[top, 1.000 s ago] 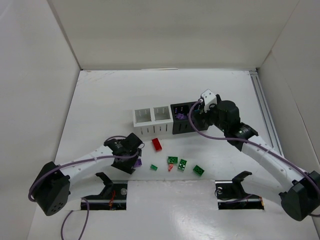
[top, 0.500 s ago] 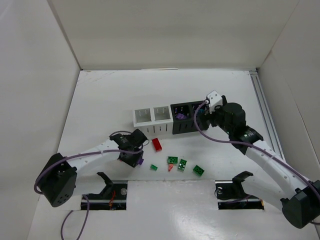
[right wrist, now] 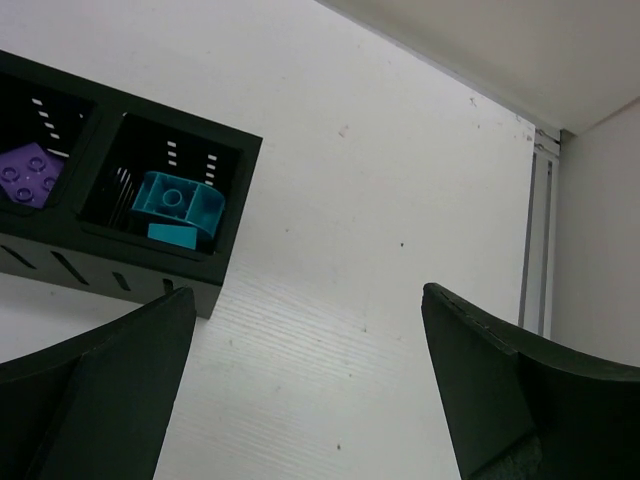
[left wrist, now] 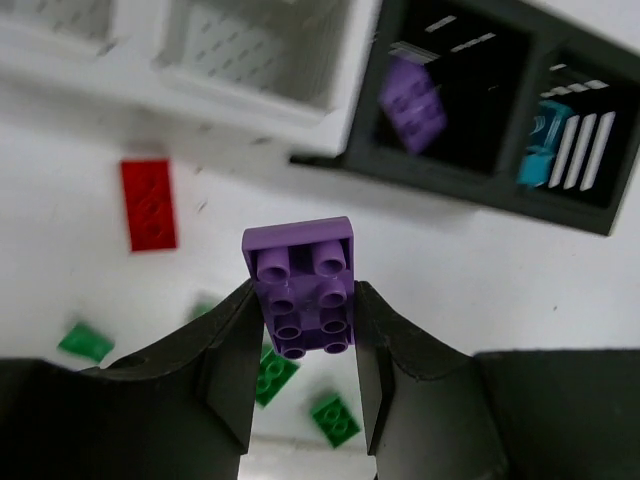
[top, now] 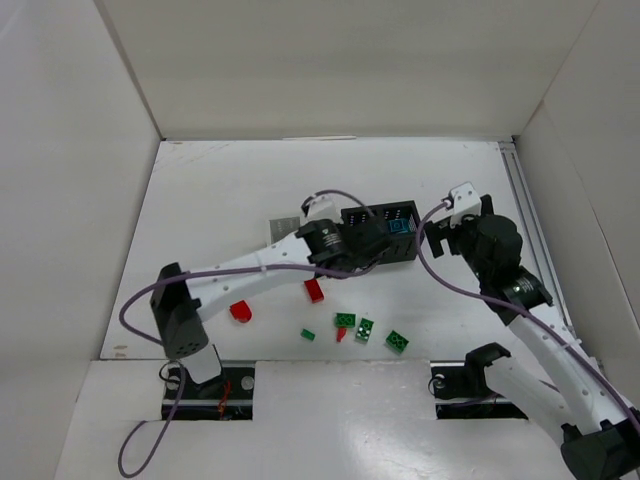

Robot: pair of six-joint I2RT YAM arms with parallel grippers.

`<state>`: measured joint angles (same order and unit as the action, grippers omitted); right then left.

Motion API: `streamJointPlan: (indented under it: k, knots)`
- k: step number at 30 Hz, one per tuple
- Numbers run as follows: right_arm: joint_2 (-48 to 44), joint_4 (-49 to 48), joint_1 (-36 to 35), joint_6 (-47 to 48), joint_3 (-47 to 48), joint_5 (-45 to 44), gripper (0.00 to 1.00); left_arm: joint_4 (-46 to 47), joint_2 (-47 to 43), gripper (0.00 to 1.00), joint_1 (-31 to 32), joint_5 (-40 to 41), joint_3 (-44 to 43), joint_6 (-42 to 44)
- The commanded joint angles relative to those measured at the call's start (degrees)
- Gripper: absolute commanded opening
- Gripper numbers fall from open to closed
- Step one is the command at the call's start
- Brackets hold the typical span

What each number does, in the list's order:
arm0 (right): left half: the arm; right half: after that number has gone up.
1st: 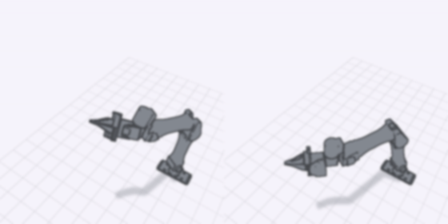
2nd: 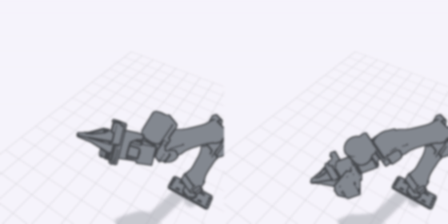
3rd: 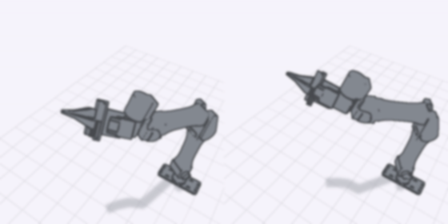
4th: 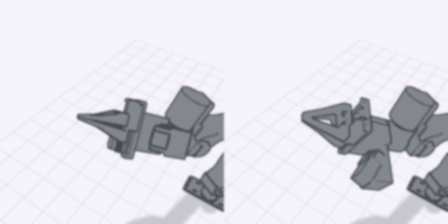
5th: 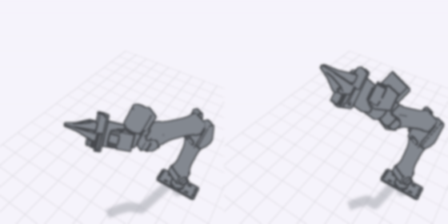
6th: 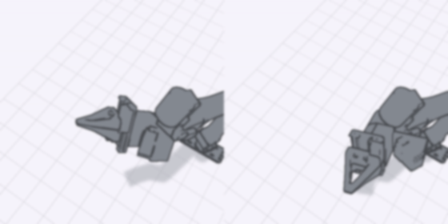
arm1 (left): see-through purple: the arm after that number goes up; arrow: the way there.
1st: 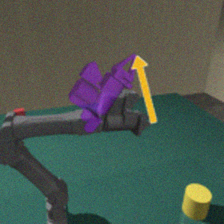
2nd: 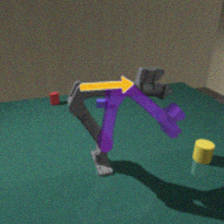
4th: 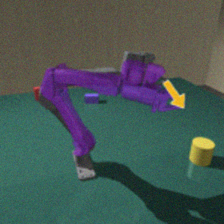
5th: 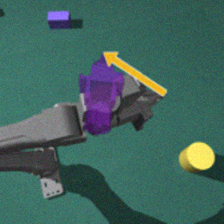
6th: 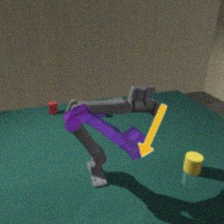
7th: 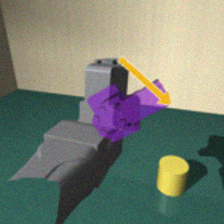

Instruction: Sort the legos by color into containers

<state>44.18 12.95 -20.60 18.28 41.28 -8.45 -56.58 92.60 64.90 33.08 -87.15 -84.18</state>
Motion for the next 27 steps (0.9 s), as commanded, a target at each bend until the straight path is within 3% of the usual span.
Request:
streamJointPlan:
  k: [1,3,7,9,21,25,27]
  knots:
    - [-1.73,1.72,0.91,0.26,-0.5,-1.22,0.99,1.19,4.95,0.01,-2.05,8.84,-9.76,14.26]
    - [-2.25,2.34,0.91,0.26,-0.5,-0.7,0.99,6.62,5.75,0.01,-3.2,9.55,-12.86,20.43]
    - [-2.88,4.97,0.91,0.26,-0.5,-0.69,0.99,25.14,7.07,0.01,-8.64,-2.36,-10.59,33.36]
    - [-3.48,6.64,1.43,0.26,-0.5,-0.69,0.99,28.87,8.29,0.0,-11.64,-7.3,-10.05,35.91]
    - [-7.36,11.31,1.44,0.26,-2.07,-0.87,0.99,29.77,13.66,0.05,-12.35,-12.16,-11.47,40.24]
    - [-8.58,13.06,1.44,3.25,-2.6,5.43,0.99,29.77,12.18,0.19,-12.35,-12.68,-9.09,40.24]
    - [-9.28,14.38,1.44,5.26,-3.83,8.61,0.99,31.08,11.03,0.36,-12.35,-13.39,-6.55,40.24]
